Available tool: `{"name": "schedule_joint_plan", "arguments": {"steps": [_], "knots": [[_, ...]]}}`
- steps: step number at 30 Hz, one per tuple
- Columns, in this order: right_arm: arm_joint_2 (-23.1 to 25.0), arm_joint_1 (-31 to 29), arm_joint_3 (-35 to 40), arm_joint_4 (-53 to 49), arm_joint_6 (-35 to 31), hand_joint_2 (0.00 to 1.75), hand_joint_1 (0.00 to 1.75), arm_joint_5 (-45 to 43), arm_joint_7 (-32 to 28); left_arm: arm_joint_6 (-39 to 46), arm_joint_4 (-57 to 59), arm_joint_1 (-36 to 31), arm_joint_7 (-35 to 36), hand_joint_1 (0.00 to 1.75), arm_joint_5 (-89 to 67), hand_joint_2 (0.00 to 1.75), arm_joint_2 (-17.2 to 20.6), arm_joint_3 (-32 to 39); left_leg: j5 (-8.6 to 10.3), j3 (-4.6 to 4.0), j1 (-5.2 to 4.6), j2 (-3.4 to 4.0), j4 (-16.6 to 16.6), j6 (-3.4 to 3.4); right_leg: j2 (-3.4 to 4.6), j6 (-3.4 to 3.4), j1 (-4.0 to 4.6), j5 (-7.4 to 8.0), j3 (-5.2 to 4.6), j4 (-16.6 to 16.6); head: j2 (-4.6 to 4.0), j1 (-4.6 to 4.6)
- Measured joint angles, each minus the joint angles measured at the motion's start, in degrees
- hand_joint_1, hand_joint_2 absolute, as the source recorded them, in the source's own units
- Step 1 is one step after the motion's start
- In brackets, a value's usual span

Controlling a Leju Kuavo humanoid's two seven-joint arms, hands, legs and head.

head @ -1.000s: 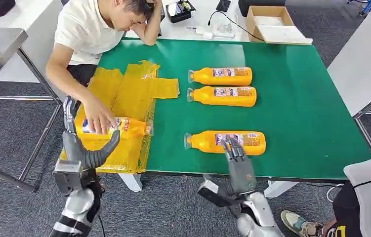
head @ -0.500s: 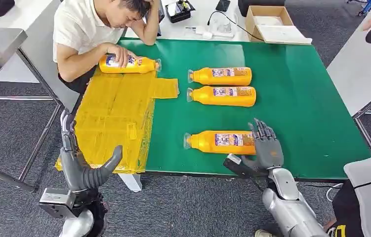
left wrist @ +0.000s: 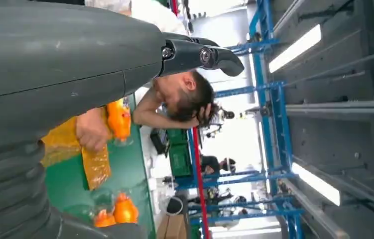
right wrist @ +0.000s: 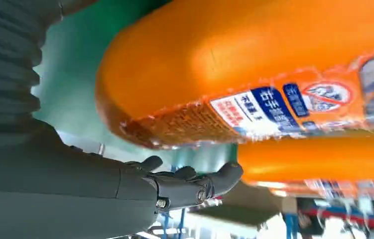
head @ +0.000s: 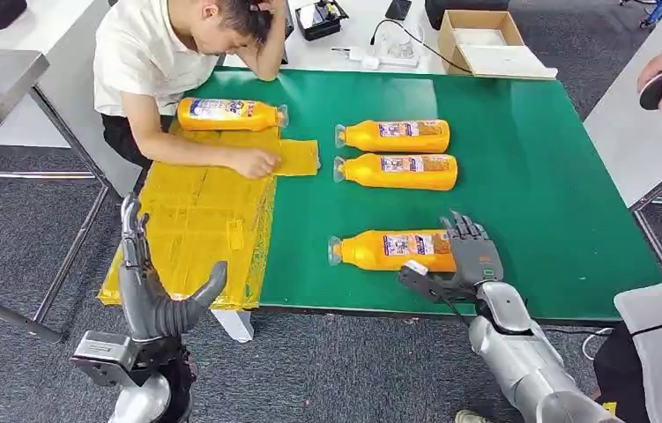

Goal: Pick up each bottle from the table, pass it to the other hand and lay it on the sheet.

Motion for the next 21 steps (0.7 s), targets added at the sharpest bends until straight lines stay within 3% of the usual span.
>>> {"name": "schedule_joint_plan", "arguments": {"steps": [2,3,4,5,11,17,21], "knots": [[0.4,-1.1,0.2,1.2,2.5,1.75,0.0,-0.4,0.0,-0.3,0.3,-0.4,0.2,0.0,-0.1,1.75,0.0,-0.1,0.0,0.03,0.0,0.02,0.0,0.0,0.01,0.0,0.0,0.0,0.01,0.0,0.0,-0.02],[0.6,-1.7,0.2,1.7,3.7,1.75,0.26,-0.9,-0.3,-0.5,0.5,-0.6,0.3,0.0,-0.1,1.75,0.0,-0.2,0.0,0.04,0.0,0.02,0.0,0.0,0.01,0.0,0.0,0.0,0.01,0.0,0.0,0.0],[0.8,-2.2,0.2,2.2,5.0,1.75,1.34,-1.3,-0.5,-0.7,0.5,-0.8,0.4,0.0,-0.2,1.75,0.0,-0.3,0.0,0.07,0.0,0.02,0.0,0.0,0.01,0.0,0.0,0.01,0.03,0.0,0.0,0.0],[1.1,-2.7,0.2,2.9,7.1,1.75,1.69,-1.7,-0.9,-0.9,0.7,-0.9,0.5,0.0,-0.2,1.75,0.0,-0.4,0.0,0.1,0.0,0.03,0.0,0.0,0.01,0.0,0.0,0.01,0.05,0.0,0.0,-0.02],[1.5,-4.9,0.8,5.7,14.0,1.75,1.75,-3.5,-2.4,-2.3,2.1,-2.1,0.8,0.0,-0.1,1.75,0.0,-1.2,0.0,0.24,0.0,0.1,0.0,0.0,0.03,0.0,0.0,0.01,0.15,0.0,0.0,0.0],[1.4,-6.3,1.0,7.5,15.0,1.75,1.75,-5.4,-4.0,-2.9,3.4,-3.0,0.8,0.0,0.1,1.75,0.0,-2.1,-0.02,0.42,0.01,0.1,0.0,-0.01,0.03,-0.01,0.01,0.0,0.32,0.0,0.0,0.0],[1.4,-5.9,0.7,7.9,14.7,1.75,1.75,-10.5,-9.3,-3.1,3.9,-3.4,0.6,0.0,0.9,1.75,0.0,-2.4,-0.02,0.49,0.01,0.1,0.0,-0.01,0.03,-0.01,0.01,0.0,0.39,0.0,0.0,0.0]]}}
